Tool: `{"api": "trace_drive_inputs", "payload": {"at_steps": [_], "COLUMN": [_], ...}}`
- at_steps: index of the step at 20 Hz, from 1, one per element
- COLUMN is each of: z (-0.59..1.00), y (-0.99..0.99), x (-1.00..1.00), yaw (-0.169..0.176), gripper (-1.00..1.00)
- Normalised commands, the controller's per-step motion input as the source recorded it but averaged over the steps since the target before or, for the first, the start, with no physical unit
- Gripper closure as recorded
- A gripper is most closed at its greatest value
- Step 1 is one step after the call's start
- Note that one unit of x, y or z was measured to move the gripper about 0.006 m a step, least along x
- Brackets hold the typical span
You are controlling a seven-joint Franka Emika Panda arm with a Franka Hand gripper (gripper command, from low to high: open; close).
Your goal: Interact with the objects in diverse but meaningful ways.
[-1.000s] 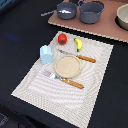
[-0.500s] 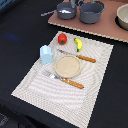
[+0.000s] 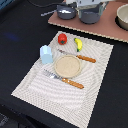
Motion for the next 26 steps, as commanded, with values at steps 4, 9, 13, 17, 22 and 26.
{"api": "trace_drive_inputs", "payload": {"at_steps": [4, 9, 13, 17, 22, 26], "z": [-0.26, -0.3, 0.03, 0.0, -0.16, -0.43], "y": [-0.27, -0.26, -0.1, -0.1, -0.03, 0.0], "x": [0.03, -0.14, -0.57, -0.55, -0.39, -0.11], "yaw": [0.0, 0.001, 0.0, 0.0, 0.0, 0.0], "gripper": [-1.0, -1.0, -1.0, -1.0, -1.0, -1.0]}}
